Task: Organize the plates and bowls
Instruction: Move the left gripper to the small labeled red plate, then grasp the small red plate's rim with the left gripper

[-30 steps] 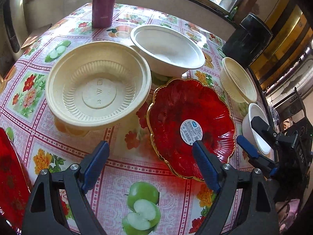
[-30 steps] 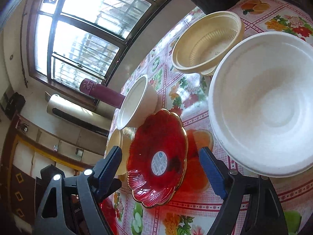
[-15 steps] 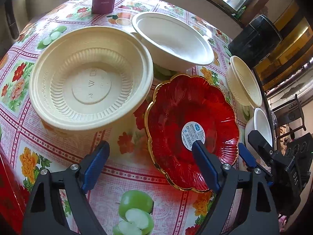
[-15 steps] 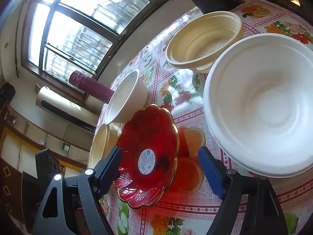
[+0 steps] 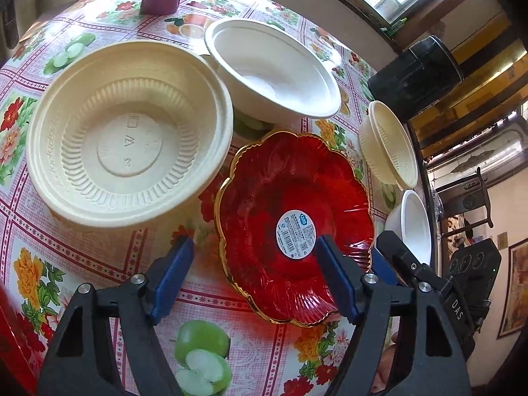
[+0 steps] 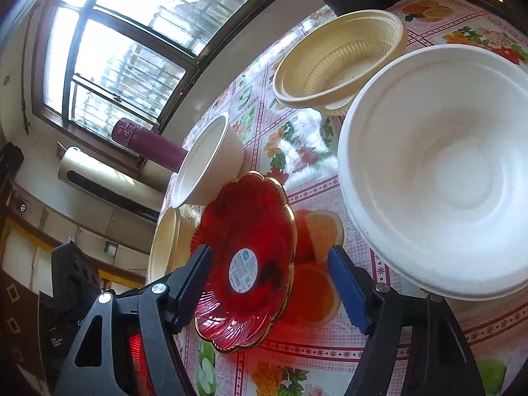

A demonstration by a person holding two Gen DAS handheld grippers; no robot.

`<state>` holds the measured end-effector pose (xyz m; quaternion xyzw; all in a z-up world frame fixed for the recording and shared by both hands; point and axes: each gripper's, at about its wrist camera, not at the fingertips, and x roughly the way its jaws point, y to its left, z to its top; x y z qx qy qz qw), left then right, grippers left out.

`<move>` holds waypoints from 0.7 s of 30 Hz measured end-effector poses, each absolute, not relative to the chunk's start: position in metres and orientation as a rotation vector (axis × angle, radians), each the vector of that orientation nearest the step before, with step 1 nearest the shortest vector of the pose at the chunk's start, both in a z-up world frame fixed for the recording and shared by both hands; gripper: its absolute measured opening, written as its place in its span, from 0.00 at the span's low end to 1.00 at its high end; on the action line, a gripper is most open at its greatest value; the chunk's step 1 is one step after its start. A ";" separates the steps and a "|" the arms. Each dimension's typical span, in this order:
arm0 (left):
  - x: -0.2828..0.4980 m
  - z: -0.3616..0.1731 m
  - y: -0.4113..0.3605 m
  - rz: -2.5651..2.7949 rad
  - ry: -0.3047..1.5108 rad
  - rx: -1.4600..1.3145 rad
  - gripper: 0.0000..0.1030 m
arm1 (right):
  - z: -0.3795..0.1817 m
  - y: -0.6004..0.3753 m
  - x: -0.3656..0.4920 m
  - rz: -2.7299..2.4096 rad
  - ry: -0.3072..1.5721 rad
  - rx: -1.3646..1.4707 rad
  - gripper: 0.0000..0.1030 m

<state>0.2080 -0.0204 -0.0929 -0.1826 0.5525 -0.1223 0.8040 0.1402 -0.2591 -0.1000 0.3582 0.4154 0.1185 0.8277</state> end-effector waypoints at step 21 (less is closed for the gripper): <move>0.208 -0.106 -0.020 -0.243 1.188 -0.330 0.16 | -0.107 -0.257 0.142 0.236 0.925 0.712 0.24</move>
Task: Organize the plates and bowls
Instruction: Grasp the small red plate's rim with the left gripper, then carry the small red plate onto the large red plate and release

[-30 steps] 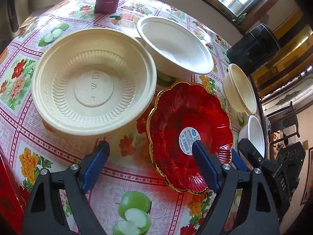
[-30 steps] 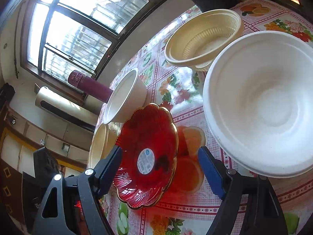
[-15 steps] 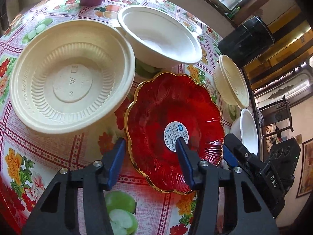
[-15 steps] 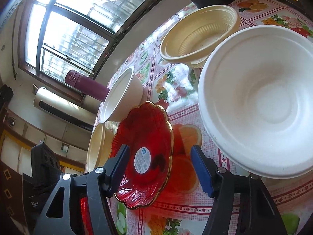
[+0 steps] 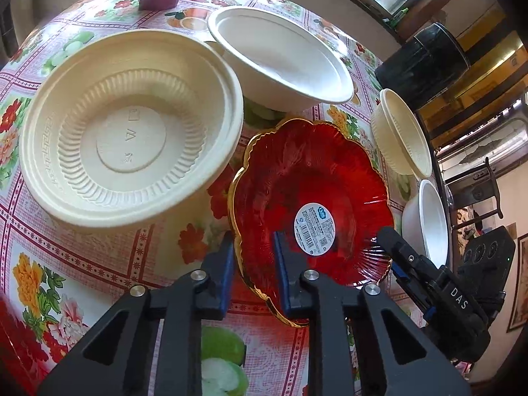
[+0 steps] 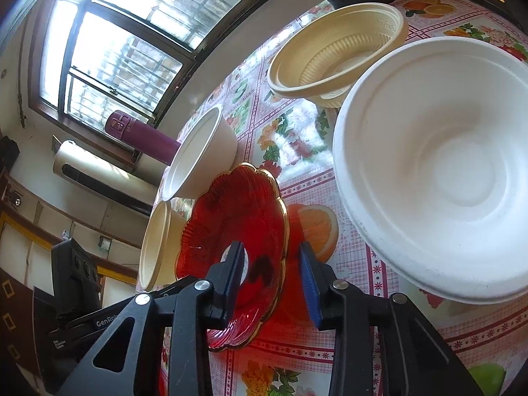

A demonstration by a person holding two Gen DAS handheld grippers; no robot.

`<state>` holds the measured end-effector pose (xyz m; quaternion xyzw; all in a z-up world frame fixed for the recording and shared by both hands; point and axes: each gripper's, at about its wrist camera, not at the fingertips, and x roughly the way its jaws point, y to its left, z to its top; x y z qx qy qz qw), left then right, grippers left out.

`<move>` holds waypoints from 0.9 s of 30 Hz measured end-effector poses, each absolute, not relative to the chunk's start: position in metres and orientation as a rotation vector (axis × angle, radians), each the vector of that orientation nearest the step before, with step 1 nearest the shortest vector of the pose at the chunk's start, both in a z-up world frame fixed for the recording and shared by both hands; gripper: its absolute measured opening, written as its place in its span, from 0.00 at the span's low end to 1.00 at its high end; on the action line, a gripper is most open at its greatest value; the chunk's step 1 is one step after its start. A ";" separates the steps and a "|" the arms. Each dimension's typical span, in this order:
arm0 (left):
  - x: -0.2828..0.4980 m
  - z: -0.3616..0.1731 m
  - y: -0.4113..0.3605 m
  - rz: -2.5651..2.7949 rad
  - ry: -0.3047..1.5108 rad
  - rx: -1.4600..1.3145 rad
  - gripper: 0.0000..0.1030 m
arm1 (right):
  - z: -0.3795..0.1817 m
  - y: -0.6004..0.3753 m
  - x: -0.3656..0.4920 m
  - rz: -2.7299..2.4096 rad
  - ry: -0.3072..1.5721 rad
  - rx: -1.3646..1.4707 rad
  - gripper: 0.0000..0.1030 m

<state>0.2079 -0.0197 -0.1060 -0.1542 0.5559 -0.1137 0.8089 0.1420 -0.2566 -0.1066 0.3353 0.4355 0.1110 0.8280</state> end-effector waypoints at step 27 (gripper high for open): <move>0.167 -0.078 -0.028 -0.246 1.104 -0.235 0.10 | -0.080 -0.245 0.095 0.176 0.854 0.605 0.09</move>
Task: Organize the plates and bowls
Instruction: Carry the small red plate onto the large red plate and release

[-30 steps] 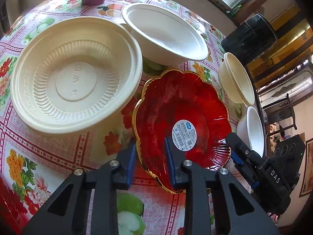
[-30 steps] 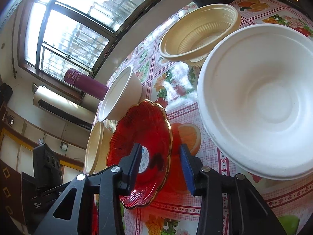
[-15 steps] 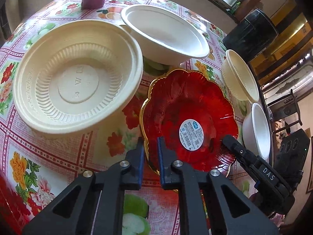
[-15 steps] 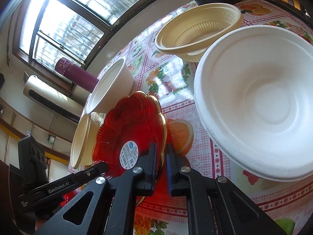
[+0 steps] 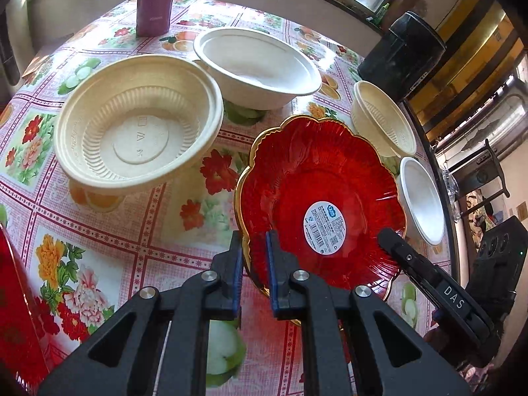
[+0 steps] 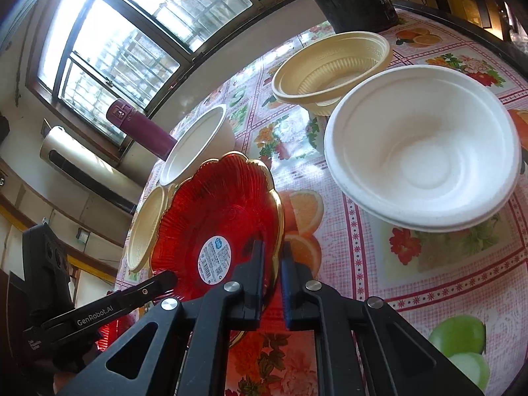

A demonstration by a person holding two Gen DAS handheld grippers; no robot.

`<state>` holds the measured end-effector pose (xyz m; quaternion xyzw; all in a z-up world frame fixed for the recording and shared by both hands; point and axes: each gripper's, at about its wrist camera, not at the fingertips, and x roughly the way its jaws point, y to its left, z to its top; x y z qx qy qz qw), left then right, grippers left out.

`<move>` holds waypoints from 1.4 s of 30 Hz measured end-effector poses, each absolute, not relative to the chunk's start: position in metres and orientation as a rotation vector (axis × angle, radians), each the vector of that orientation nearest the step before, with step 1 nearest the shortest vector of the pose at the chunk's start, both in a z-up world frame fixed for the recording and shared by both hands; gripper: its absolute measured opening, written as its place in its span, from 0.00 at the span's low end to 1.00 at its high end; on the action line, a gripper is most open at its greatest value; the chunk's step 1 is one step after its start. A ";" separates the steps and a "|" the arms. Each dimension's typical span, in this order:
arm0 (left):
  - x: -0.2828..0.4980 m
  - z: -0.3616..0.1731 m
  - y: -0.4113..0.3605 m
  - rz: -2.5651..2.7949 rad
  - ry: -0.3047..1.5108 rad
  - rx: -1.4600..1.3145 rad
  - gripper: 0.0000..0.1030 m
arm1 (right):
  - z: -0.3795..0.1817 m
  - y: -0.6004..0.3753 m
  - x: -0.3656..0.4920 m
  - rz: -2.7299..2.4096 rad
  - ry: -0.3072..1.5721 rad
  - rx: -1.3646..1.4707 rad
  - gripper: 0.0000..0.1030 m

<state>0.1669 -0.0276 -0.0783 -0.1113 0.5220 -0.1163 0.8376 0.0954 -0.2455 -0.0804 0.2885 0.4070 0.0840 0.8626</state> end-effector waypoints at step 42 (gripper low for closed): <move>0.022 -0.084 0.233 0.173 1.006 -0.286 0.17 | -0.069 0.088 0.038 0.524 0.950 0.102 0.14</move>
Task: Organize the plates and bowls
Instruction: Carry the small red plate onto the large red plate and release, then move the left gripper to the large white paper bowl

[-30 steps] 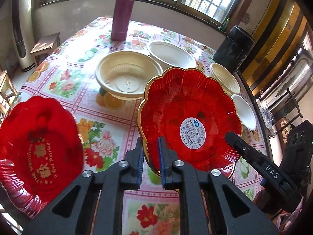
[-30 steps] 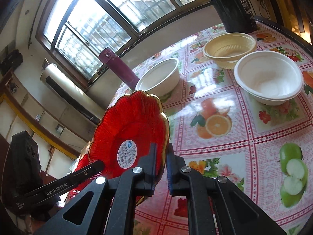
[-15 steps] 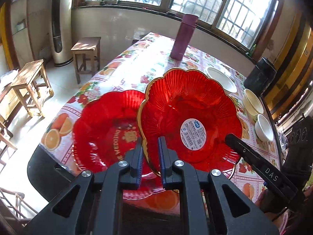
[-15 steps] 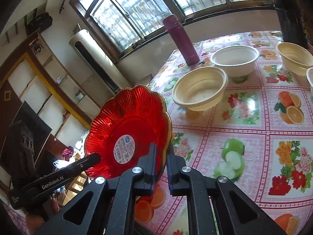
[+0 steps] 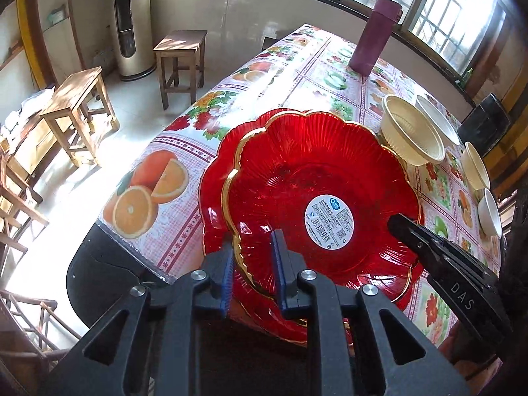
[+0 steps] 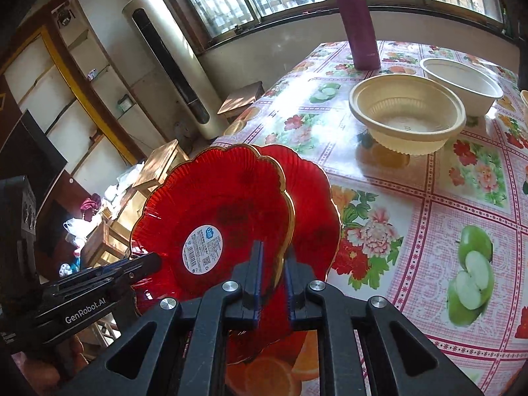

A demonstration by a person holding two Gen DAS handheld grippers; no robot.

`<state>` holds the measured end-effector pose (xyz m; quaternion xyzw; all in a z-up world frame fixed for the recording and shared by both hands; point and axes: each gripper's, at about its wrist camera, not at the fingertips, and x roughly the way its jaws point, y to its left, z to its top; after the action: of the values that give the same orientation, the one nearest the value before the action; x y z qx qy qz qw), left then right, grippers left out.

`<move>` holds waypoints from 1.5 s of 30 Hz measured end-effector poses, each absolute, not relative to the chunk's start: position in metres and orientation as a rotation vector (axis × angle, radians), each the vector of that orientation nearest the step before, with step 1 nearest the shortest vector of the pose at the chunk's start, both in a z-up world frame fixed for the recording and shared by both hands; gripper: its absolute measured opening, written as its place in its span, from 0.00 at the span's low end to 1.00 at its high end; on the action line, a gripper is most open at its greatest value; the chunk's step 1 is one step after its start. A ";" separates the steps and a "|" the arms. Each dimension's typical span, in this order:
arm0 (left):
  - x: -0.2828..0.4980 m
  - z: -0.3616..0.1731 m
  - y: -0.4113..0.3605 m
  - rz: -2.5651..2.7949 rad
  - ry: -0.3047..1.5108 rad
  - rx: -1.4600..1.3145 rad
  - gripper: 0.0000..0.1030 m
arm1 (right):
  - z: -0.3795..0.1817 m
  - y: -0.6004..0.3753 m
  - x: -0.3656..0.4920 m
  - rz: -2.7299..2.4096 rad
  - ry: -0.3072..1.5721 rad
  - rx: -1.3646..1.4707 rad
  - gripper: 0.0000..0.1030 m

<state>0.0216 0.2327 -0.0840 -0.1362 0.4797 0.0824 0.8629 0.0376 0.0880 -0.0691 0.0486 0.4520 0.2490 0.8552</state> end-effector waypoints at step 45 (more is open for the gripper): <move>0.042 -0.054 -0.005 -0.380 0.912 -0.108 1.00 | -0.022 -0.262 -0.003 0.094 0.533 0.336 1.00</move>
<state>0.0422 -0.0047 -0.0543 -0.0519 0.4376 -0.1822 0.8790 -0.0033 -0.2616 -0.0221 0.1652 0.2619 0.0462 0.9497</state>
